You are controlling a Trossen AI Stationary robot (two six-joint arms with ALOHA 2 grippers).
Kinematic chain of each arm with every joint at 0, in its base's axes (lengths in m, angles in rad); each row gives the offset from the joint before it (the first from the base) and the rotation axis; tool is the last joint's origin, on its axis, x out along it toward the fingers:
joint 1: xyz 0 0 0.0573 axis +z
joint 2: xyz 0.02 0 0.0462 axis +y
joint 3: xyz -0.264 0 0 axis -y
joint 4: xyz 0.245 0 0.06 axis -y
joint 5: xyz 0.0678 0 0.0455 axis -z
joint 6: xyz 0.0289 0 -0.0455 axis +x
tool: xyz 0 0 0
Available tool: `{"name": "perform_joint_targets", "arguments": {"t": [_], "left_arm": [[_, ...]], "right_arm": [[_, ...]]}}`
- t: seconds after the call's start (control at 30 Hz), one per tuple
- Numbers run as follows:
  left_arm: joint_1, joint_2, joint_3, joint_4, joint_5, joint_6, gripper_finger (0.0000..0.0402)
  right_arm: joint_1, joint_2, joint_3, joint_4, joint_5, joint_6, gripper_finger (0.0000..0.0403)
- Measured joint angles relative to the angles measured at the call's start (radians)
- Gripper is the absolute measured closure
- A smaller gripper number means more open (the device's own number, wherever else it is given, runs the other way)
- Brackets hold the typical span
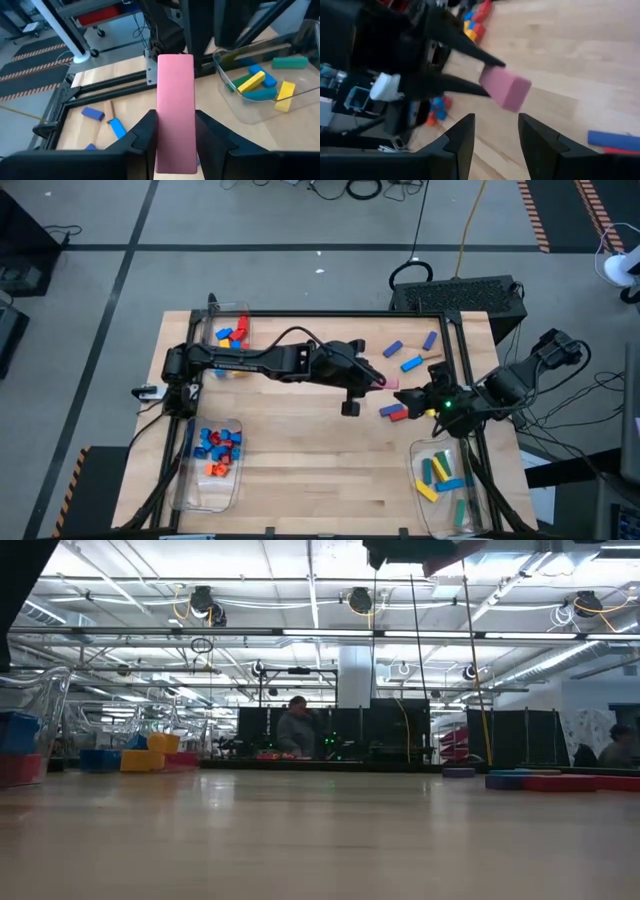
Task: Sort blocks by size
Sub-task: Put the pink rectangular block into the bottom right transparent bin
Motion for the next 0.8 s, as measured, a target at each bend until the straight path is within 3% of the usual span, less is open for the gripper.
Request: {"name": "perform_joint_targets", "arguments": {"t": [0.17, 0.57, 0.67, 0.8], "left_arm": [[-0.014, 0.000, 0.000, 0.009, 0.000, 0.079, 0.0299], [-0.033, 0.000, 0.000, 0.064, 0.002, 0.082, 0.0299], [-0.033, 0.000, 0.000, 0.062, 0.006, 0.080, 0.0299], [-0.033, 0.000, 0.000, 0.061, -0.004, 0.082, 0.0294]], "right_arm": [[-0.034, -0.014, 0.000, 0.019, 0.010, -0.025, 0.0268], [-0.059, -0.016, 0.000, 0.090, -0.070, -0.077, 0.0270], [-0.059, -0.016, 0.000, 0.093, -0.074, -0.081, 0.0293], [-0.058, -0.017, 0.000, 0.095, -0.072, -0.073, 0.0365]]}}
